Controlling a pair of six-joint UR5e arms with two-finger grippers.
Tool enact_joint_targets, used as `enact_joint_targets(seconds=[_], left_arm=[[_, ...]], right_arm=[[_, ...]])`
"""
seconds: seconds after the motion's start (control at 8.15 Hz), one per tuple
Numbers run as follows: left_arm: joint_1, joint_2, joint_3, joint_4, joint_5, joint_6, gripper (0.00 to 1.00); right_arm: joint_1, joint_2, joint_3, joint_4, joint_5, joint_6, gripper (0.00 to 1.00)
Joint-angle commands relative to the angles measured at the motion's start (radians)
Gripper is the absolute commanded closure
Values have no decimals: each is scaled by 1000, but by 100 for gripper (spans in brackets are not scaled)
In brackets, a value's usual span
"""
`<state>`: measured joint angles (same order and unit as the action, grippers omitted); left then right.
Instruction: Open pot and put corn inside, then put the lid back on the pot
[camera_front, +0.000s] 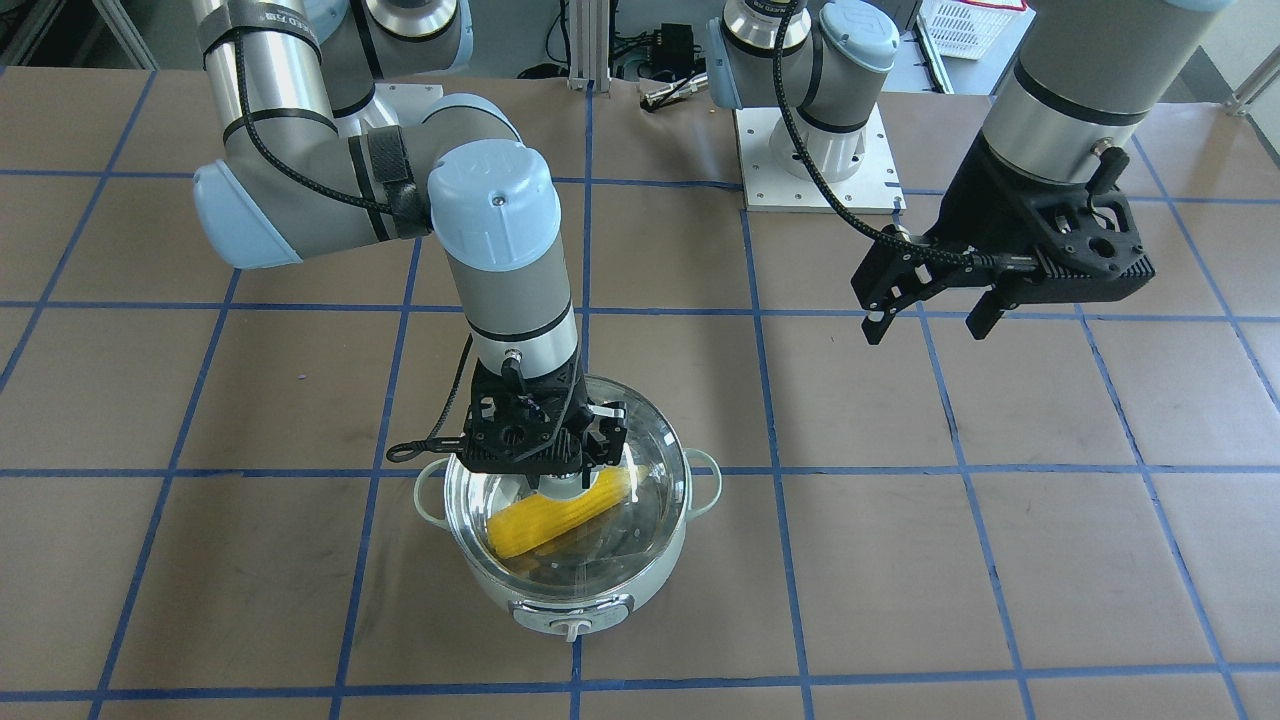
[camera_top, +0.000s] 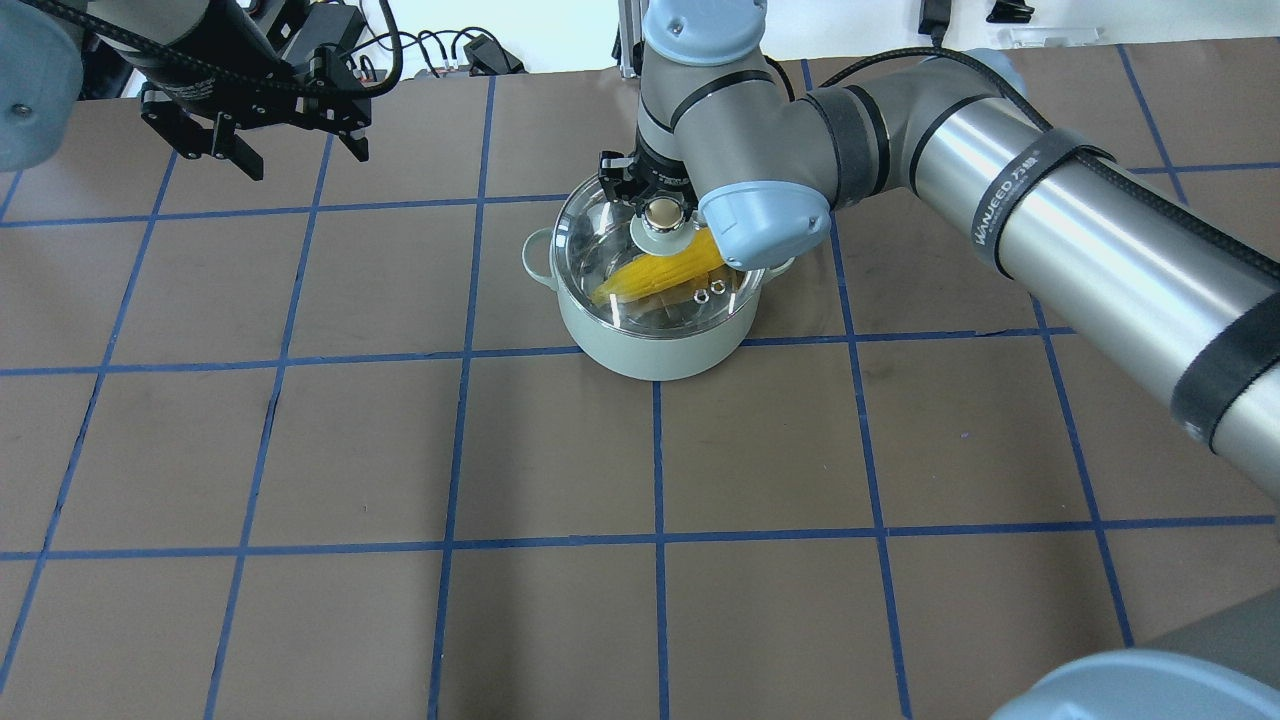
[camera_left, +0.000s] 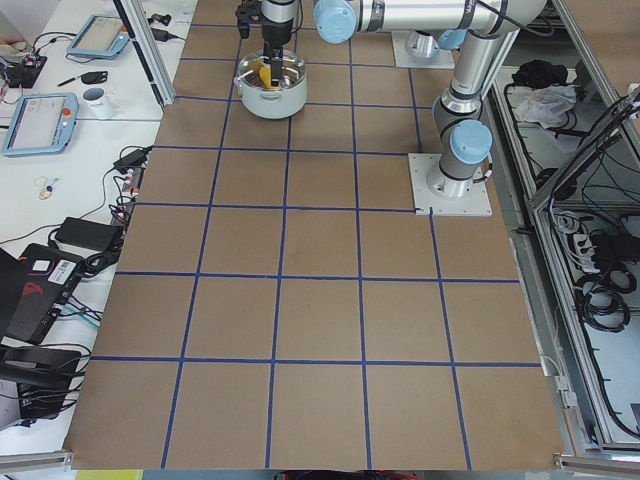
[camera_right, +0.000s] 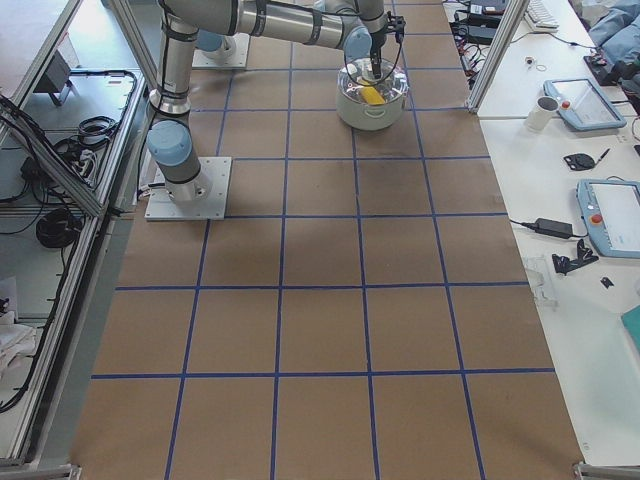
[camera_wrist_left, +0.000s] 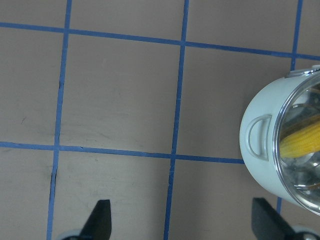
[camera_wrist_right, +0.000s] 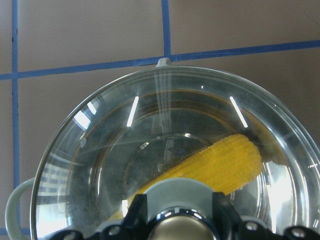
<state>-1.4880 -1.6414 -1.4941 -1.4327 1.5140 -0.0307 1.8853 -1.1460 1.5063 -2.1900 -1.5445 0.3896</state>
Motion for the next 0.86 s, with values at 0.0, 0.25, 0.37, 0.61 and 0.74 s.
enact_joint_targets(seconds=[0.0,0.25,0.37,0.61,0.74], left_arm=[[0,0,0,0,0,0,0],[0,0,0,0,0,0,0],[0,0,0,2,0,0,0],[0,0,0,2,-38,0,0],[0,0,0,0,-38,0,0]], right_arm=[[0,-3,0,1,9,8,0],[-2,-9,-3,1,12,8,0],[-9,-26,-6,1,14,6,0],[-21,-119,-8,59,7,6,0],[-34,-188,-9,164,6,-5,0]])
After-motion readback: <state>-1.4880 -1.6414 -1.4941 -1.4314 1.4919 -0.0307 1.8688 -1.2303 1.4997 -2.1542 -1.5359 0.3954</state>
